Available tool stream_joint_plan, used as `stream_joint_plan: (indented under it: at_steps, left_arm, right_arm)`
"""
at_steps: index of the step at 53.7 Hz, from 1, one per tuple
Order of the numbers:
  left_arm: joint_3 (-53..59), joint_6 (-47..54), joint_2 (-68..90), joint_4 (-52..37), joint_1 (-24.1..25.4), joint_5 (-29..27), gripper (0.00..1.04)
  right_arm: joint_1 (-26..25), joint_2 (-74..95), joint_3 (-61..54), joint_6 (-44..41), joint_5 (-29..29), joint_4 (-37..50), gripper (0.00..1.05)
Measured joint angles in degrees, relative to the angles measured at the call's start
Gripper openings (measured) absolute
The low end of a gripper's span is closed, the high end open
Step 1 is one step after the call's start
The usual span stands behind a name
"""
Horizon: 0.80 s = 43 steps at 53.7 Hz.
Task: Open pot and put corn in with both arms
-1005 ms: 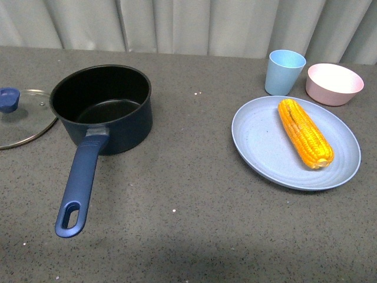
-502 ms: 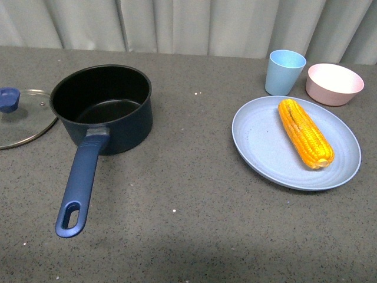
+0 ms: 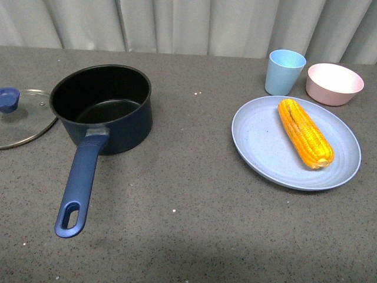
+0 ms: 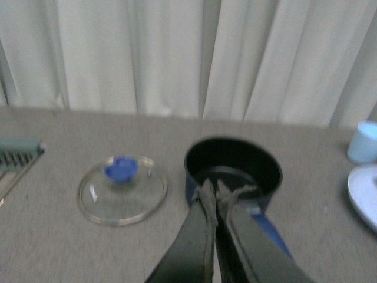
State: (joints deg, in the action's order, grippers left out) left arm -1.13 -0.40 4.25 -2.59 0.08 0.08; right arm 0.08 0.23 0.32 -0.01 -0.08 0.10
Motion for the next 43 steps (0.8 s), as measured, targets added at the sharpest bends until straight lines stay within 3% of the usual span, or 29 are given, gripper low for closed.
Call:
stream_joint_plan:
  at_steps: [21,23,27,29,34,43]
  left_arm:
    - [0.0,0.0,-3.9,2.5,0.0,-0.1,0.04]
    - [0.0,0.0,-4.0,2.5,0.0,-0.1,0.04]
    - [0.0,0.0,-4.0,2.5,0.0,-0.2,0.16]
    - [0.0,0.0,-4.0,2.5,0.0,-0.1,0.21]
    - [0.0,0.0,-4.0,2.5,0.0,-0.1,0.36]
    - [0.0,0.0,-4.0,2.5,0.0,-0.1,0.63]
  right_arm:
    - [0.0,0.0,0.0,0.0,0.0,0.0,0.96]
    - [0.9,0.7,0.2,-0.5,2.3,-0.9,0.96]
    - [3.7,7.0,2.3,-1.6,17.0,-2.8,0.96]
    - [3.2,11.1,3.0,-1.8,19.4,-1.1,0.96]
    - [0.0,22.7,5.4,-2.1,16.8,5.3,0.96]
    - [-3.3,44.3,13.5,-3.5,6.4,13.2,0.96]
